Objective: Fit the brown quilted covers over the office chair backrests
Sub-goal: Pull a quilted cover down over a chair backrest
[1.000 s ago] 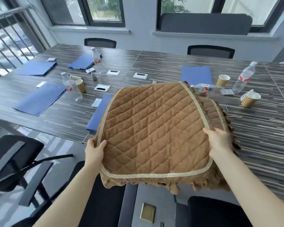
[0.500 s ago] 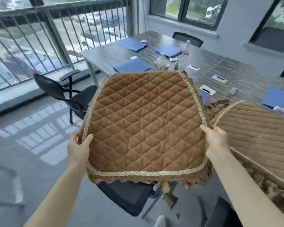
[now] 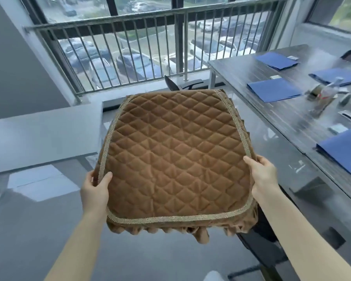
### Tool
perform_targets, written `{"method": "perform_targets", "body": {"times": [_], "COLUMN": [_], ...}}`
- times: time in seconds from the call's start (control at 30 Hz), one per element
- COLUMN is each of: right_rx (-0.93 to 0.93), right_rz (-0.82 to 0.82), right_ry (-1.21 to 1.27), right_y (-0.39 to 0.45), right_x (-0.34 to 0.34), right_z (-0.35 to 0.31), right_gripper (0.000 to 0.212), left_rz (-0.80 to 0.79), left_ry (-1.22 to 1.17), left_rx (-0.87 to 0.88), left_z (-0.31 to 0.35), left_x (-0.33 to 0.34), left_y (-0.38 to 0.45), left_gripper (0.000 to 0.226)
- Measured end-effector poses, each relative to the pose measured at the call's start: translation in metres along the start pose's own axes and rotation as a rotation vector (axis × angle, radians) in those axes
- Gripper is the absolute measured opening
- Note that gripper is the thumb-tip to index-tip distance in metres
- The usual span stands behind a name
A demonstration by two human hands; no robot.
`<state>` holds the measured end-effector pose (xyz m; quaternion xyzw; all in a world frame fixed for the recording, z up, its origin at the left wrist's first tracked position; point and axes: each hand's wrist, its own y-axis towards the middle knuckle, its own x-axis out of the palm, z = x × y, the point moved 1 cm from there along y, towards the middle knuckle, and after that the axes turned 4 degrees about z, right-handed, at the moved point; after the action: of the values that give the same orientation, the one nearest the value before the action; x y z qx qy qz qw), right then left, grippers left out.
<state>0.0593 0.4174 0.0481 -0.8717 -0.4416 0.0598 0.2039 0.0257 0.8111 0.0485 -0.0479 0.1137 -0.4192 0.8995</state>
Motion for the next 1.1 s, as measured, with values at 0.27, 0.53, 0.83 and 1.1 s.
{"method": "perform_targets", "body": {"times": [0.27, 0.53, 0.83, 1.1], "right_rx": [0.002, 0.008, 0.008, -0.011], "right_rz": [-0.088, -0.13, -0.082, 0.043], "right_ry": [-0.054, -0.075, -0.038, 0.014], "right_y": [0.018, 0.1, 0.206, 0.27], "right_x": [0.097, 0.19, 0.284, 0.368], "right_z": [-0.001, -0.018, -0.063, -0.082], "right_gripper": [0.023, 0.023, 0.011, 0.008], "left_rz": [0.108, 0.177, 0.164, 0.076], "left_ry": [-0.055, -0.049, 0.008, 0.003], "left_rx": [-0.029, -0.009, -0.007, -0.024], "left_z": [0.003, 0.015, 0.054, 0.079], "left_x": [-0.025, 0.024, 0.115, 0.186], "left_y": [0.061, 0.153, 0.276, 0.397], "left_gripper": [0.016, 0.018, 0.022, 0.018]}}
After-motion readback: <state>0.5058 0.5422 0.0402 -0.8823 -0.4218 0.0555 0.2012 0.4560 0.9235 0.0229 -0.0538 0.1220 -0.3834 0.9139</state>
